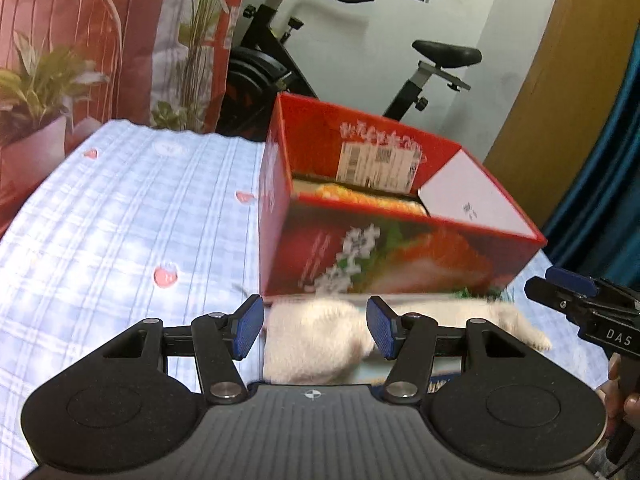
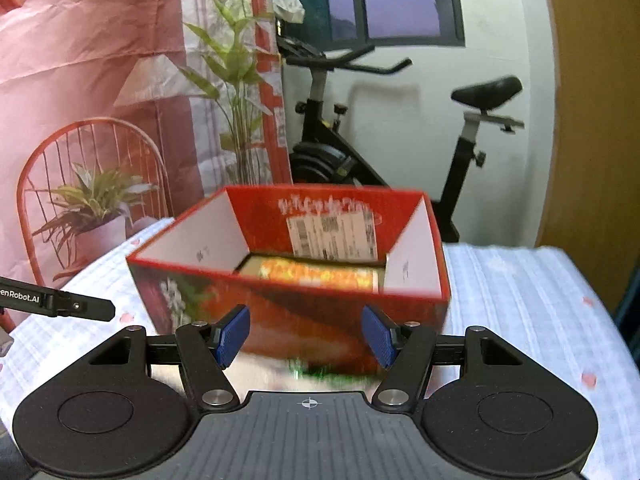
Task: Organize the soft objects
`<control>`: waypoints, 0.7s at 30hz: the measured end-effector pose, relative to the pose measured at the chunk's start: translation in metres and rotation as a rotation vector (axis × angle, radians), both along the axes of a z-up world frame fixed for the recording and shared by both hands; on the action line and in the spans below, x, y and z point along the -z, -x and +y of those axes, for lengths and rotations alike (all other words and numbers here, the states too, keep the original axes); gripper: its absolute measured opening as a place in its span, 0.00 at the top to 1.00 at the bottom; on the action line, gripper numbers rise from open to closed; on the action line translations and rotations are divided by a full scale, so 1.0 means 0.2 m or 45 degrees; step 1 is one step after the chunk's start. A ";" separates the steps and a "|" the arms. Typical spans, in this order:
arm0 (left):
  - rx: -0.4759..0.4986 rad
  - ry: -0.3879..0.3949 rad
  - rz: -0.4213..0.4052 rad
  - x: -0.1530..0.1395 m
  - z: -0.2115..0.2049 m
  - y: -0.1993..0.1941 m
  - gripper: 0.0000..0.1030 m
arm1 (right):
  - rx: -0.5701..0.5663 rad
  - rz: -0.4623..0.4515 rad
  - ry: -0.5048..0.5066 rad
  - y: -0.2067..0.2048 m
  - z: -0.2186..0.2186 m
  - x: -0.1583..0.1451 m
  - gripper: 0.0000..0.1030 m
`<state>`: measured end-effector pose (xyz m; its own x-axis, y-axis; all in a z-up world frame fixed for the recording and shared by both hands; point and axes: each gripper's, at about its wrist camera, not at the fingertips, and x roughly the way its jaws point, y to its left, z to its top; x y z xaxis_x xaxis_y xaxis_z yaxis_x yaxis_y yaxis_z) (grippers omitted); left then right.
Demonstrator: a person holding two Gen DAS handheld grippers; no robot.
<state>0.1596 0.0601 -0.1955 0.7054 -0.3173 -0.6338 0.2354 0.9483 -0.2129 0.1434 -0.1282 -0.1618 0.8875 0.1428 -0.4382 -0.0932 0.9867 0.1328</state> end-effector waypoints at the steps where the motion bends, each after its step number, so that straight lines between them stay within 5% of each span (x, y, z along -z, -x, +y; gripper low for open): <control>1: 0.002 0.006 0.005 0.02 0.00 0.01 0.42 | 0.004 0.016 0.002 0.02 0.00 0.03 0.43; 21: 0.050 -0.180 -0.001 0.21 -0.13 0.05 0.35 | -0.022 0.115 0.115 0.10 0.10 0.26 0.43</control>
